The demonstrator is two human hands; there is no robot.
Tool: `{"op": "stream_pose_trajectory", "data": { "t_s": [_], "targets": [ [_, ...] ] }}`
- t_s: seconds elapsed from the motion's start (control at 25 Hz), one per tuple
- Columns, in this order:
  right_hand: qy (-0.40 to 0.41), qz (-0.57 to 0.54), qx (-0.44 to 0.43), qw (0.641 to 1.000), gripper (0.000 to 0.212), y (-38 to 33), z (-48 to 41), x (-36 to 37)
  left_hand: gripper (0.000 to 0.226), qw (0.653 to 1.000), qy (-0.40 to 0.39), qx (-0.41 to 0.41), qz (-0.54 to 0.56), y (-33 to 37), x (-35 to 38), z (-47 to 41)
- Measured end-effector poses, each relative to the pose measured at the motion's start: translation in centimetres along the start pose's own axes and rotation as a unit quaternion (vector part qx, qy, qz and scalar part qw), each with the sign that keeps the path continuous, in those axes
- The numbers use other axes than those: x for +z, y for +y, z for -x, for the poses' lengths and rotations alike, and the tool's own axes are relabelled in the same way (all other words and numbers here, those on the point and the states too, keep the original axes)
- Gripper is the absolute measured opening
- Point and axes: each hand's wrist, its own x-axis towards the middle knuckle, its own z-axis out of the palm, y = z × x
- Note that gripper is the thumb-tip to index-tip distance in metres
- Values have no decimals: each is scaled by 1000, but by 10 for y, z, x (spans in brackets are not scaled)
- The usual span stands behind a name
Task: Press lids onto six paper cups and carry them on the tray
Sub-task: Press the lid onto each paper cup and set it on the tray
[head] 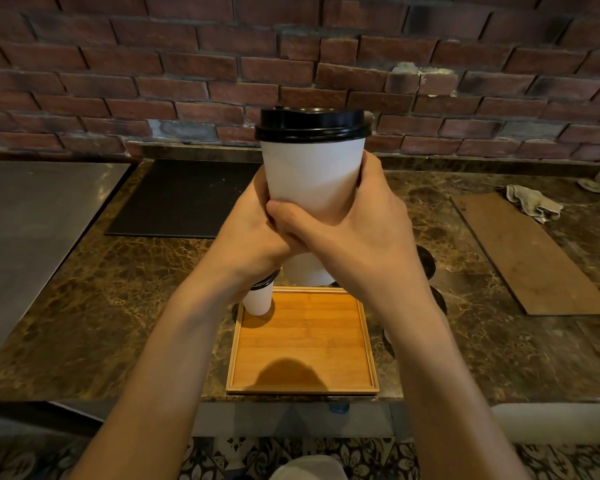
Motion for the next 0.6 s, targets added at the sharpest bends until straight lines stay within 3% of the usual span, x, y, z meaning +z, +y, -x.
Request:
{"op": "stream_pose_trajectory", "data": {
  "t_s": [0.28,0.6],
  "targets": [
    [-18,-72,-4,997,83,0,-5,-13,74,999,-15,27,-18,4,-7,0],
    [-81,-171,-12,982,74,7,-10,-28,83,996,-71,51,14,7,-9,2]
  ]
}}
